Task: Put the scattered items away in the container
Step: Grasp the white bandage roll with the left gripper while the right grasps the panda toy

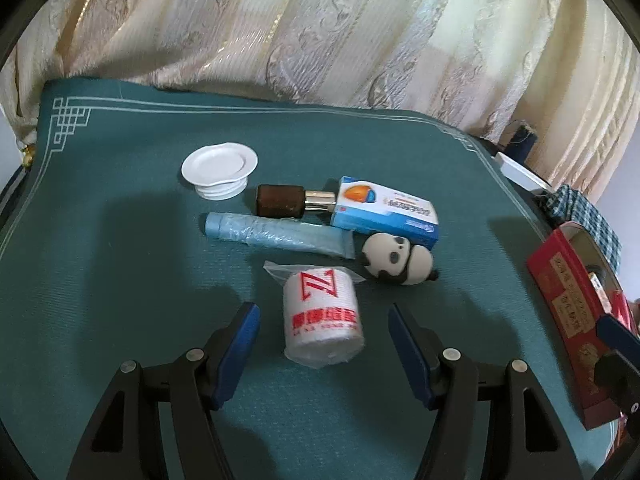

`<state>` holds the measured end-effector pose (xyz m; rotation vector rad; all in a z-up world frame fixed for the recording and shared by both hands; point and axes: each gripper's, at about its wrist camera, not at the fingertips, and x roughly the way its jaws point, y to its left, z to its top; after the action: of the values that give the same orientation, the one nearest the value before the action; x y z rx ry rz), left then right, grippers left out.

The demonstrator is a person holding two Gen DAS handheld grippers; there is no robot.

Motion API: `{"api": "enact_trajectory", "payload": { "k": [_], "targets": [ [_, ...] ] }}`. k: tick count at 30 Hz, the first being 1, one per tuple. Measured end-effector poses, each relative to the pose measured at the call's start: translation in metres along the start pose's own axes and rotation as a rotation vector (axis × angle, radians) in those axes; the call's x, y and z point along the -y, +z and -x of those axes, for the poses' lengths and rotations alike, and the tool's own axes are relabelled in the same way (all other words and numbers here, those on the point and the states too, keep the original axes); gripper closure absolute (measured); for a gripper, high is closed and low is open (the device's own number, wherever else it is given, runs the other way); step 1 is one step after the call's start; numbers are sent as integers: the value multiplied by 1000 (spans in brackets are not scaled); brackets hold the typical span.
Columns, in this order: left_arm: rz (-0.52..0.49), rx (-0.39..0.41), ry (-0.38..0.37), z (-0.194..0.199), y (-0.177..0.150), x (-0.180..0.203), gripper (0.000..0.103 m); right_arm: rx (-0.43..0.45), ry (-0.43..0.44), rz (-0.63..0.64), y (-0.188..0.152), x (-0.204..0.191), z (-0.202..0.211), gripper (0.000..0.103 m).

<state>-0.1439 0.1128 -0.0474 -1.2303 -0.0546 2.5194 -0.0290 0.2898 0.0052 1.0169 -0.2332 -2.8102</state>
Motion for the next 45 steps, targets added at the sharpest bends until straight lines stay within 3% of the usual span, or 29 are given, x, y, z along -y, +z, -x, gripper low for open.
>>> {"api": "enact_trajectory", "payload": {
  "k": [10, 12, 13, 27, 42, 45],
  "targets": [
    [23, -14, -4, -12, 3, -11, 35, -35, 17, -10, 1, 0, -18, 41],
    [27, -12, -25, -12, 3, -12, 52, -43, 21, -11, 2, -1, -23, 41],
    [31, -14, -42, -12, 3, -13, 66, -48, 25, -13, 3, -1, -25, 41],
    [59, 87, -37, 20, 3, -30, 66, -127, 43, 9, 27, -17, -77, 41],
    [125, 84, -62, 21, -2, -49, 66, -202, 32, 39, 49, -39, -153, 38],
    [126, 84, -61, 21, -1, -49, 66, -210, 3, 68, 45, -41, -159, 45]
  ]
}}
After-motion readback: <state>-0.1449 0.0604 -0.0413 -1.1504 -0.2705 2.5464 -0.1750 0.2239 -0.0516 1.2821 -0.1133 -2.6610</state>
